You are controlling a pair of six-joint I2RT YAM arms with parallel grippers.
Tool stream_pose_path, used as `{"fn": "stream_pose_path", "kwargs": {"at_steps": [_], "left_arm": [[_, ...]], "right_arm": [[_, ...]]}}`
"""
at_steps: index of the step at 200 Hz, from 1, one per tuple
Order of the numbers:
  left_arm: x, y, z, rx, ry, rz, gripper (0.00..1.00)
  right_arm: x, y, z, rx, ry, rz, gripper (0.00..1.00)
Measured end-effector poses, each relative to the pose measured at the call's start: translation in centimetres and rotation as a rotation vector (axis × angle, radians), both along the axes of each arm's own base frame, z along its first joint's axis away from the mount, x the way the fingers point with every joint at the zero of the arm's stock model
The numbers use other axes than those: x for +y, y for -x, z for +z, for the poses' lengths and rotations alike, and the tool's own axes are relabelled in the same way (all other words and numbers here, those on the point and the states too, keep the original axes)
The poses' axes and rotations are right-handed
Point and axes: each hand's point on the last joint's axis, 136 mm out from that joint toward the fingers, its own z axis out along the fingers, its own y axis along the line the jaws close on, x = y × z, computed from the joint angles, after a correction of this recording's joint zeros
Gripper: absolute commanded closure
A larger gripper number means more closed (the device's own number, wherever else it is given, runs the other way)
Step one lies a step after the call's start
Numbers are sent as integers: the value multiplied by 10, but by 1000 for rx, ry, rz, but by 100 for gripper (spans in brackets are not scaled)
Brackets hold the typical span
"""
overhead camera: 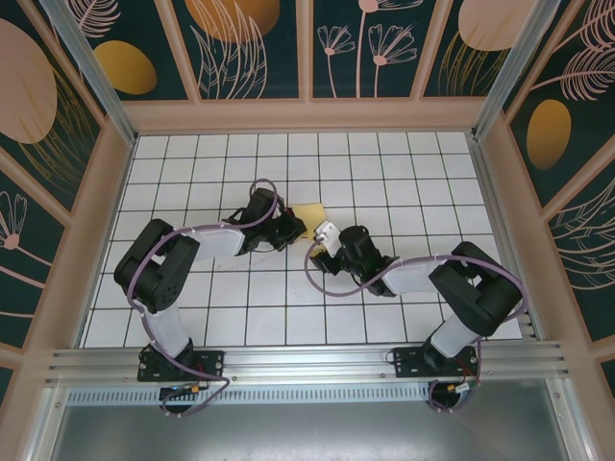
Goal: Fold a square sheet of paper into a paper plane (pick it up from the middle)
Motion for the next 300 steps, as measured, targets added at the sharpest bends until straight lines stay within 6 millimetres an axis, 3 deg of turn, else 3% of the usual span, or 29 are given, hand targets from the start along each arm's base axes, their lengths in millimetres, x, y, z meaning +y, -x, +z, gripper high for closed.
{"fn": "stream_pose_path", "kwargs": {"at_steps": [106,150,251,280,300], "left_arm": [[7,14,-8,49,-30,-11,95],[7,15,-9,54,-30,-14,95],[10,16,-11,68,-29,-14,92],[12,16,-12,69,-35,-15,81],[16,13,-8,58,-36,-11,63]], "right_arm": [[11,-12,-16,-116,24,27,48],[10,-15,-34,-124,76,25,62],[17,-20,-22,-166,42,23,79],[19,-20,-20,-163,30,26,85],[23,-19,-19,-147,7,37,88]]}}
